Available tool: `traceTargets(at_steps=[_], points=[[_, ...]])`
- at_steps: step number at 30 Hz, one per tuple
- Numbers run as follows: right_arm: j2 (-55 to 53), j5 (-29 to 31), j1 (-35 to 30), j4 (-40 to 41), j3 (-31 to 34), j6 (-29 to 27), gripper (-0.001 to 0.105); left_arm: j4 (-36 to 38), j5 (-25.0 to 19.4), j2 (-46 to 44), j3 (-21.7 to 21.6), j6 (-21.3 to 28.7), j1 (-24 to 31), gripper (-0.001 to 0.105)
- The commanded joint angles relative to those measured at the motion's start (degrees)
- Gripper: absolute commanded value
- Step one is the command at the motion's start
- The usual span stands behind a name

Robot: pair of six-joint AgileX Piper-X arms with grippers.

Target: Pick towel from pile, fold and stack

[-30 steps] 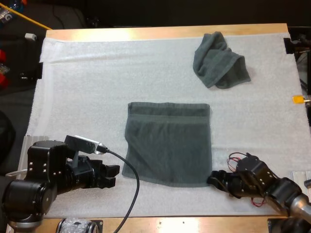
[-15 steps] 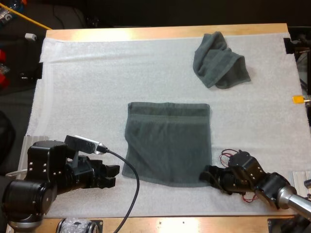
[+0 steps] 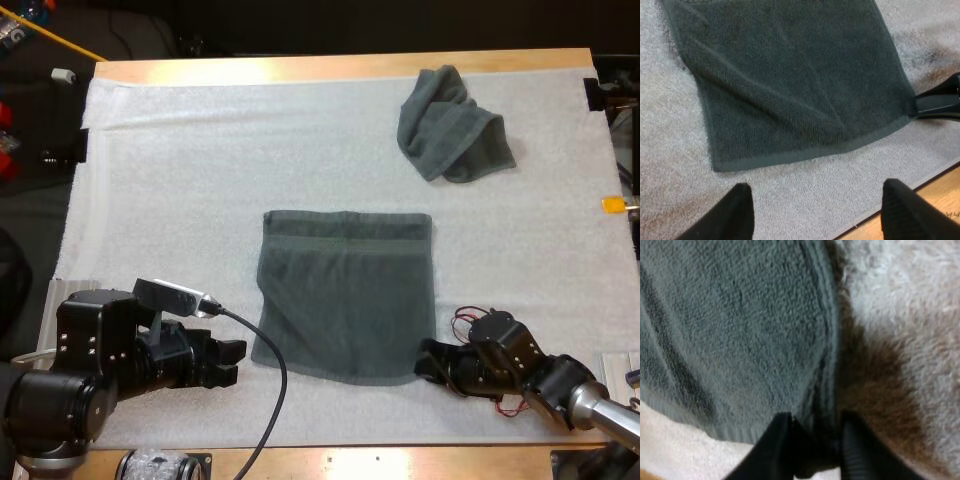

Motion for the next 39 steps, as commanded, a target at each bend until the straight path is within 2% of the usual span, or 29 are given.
traceTargets(at_steps=[1,8,17,21,27,39], points=[[0.11,-0.9,0.2,-0.31,-0.12,-0.16,0.012,0.28,0.48,0.2,-0.31,-0.34,-0.21,0.054],[-0.72,-1.02,0.2,1.52,-0.89,-4.22,0.0,-0.81,0.48,0.5,0.61,-0.34,-0.21,0.054],[-3.27,3.17,0.2,15.55,-5.89,-13.51,0.001,-6.09,1.35,3.88,7.75,-1.17,-0.21,0.054],[-3.27,3.65,0.2,19.2,-7.5,-14.65,0.001,-9.35,1.99,6.77,10.76,-1.4,-0.21,0.054],[-3.27,3.64,0.2,19.75,-7.67,-14.64,0.001,-12.66,3.63,12.83,14.87,-1.38,-0.21,0.054],[-3.27,3.52,0.2,19.75,-7.67,-14.29,0.001,-19.31,5.25,29.02,16.08,0.11,-0.21,0.054]])
